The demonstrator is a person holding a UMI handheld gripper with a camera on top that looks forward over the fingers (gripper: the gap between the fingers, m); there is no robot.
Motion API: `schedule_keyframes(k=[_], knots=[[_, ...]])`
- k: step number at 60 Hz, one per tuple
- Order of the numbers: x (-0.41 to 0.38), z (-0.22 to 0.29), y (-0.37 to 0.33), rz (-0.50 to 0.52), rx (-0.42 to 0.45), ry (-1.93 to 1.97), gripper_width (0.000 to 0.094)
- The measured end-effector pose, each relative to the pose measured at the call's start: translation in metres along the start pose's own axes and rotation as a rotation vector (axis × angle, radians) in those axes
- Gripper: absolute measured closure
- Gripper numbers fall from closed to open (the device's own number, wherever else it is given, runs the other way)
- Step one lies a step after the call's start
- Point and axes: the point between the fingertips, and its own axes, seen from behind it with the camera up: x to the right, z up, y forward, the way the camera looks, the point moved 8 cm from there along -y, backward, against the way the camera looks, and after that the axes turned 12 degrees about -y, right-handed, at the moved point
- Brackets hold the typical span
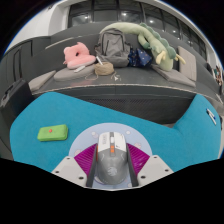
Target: Arrange mouse
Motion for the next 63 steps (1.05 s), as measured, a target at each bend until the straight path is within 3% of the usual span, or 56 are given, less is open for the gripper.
schedule_keyframes(k=[6,8,18,37,49,63], knots=[[-0.002,-0.002,-0.008,-0.003,-0.012,-0.021,0.0062],[0.000,0.000,-0.016,-0.022,-0.014,-0.029,0.0102],[0.007,-0.002,-0.097,-0.056,-0.001,0.009,0.0086],[0.009,-0.094,-0.256,-0.077,-0.041,0.006,0.0084],[0.015,-0.140,-0.301,-0.106,-0.066,-0.015,0.0089],[0.028,-0.160,-0.310,-0.142,-0.075,-0.003,0.0084]])
